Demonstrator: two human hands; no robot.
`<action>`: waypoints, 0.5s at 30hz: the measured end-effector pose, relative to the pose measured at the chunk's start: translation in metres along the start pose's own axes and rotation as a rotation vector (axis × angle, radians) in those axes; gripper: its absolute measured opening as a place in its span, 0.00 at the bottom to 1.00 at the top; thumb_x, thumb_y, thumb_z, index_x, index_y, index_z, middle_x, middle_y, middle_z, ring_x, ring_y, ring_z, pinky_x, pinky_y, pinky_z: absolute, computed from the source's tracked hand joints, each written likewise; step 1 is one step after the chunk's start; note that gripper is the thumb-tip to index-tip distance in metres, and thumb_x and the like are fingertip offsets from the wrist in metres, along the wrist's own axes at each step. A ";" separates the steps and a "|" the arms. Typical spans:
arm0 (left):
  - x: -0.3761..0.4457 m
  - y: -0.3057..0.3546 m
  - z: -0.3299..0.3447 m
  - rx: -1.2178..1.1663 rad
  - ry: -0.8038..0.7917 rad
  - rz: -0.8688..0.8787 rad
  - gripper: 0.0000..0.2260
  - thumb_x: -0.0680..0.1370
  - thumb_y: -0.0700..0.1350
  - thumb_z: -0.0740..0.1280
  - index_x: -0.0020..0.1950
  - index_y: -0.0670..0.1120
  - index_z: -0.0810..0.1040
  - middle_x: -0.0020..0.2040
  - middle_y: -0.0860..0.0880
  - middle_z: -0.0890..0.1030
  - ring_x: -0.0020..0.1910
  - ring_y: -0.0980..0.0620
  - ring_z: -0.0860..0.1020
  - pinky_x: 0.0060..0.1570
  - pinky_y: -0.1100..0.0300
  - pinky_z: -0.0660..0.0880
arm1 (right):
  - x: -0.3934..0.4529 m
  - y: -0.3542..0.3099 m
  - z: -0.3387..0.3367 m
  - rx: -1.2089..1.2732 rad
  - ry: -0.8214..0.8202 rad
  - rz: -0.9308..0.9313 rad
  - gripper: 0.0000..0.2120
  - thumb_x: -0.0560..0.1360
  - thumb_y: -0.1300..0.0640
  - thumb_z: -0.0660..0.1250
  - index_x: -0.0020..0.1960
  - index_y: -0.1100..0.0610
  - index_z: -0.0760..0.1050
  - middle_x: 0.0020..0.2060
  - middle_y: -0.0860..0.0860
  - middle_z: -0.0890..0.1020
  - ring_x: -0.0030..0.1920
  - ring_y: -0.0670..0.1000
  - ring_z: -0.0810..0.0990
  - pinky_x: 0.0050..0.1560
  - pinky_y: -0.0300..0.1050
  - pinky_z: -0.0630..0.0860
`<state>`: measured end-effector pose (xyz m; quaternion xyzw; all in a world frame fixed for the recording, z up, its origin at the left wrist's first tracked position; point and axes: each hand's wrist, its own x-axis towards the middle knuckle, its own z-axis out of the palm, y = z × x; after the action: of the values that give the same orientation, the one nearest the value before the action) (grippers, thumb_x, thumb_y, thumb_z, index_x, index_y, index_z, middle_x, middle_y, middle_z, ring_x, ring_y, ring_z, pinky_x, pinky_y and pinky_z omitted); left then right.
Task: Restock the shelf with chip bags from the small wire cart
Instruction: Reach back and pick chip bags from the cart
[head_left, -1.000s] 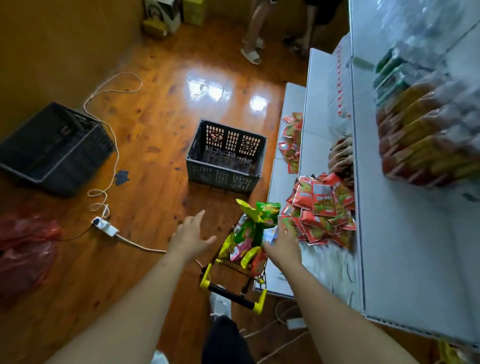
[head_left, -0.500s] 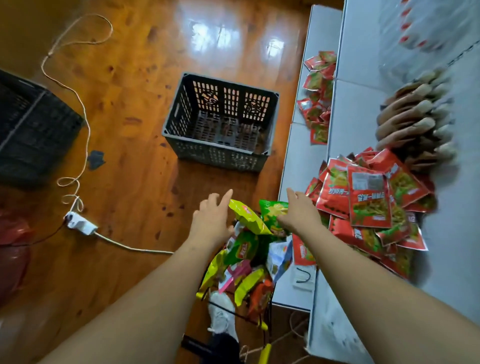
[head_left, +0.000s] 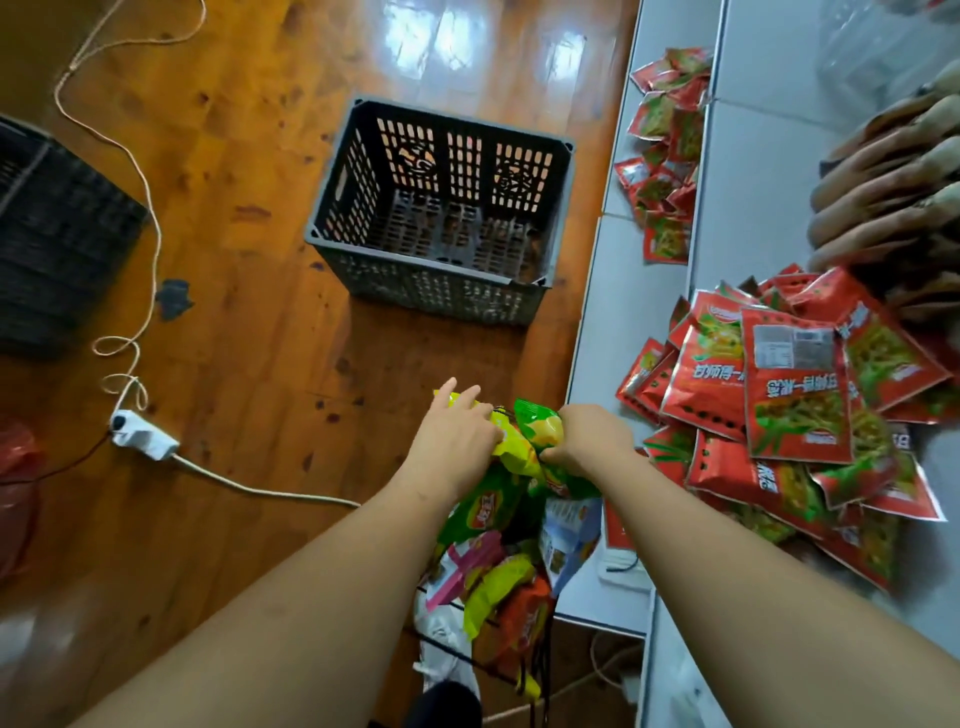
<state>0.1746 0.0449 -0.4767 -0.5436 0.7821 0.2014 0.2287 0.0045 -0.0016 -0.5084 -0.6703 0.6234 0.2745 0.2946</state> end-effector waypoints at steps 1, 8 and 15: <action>-0.005 -0.002 -0.004 -0.014 0.008 0.003 0.16 0.81 0.47 0.60 0.69 0.56 0.75 0.74 0.49 0.69 0.78 0.45 0.57 0.76 0.44 0.47 | -0.006 -0.002 -0.003 0.016 0.010 0.003 0.19 0.67 0.44 0.72 0.54 0.53 0.77 0.52 0.53 0.81 0.54 0.57 0.81 0.45 0.45 0.74; -0.064 -0.022 -0.035 -0.275 0.150 -0.131 0.15 0.74 0.50 0.60 0.55 0.50 0.82 0.55 0.49 0.82 0.59 0.46 0.78 0.55 0.53 0.75 | -0.060 -0.011 -0.026 0.191 0.080 0.035 0.16 0.69 0.44 0.67 0.51 0.52 0.75 0.47 0.52 0.81 0.50 0.57 0.80 0.42 0.45 0.72; -0.166 -0.051 -0.058 -0.800 0.180 -0.534 0.11 0.79 0.51 0.63 0.50 0.46 0.81 0.49 0.44 0.84 0.52 0.41 0.80 0.44 0.53 0.74 | -0.141 -0.030 -0.055 0.798 0.091 -0.007 0.11 0.71 0.47 0.74 0.43 0.55 0.79 0.37 0.53 0.82 0.38 0.50 0.80 0.36 0.42 0.74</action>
<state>0.2651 0.1217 -0.3369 -0.7858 0.4932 0.3725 -0.0231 0.0244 0.0545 -0.3658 -0.5169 0.6911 -0.0201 0.5047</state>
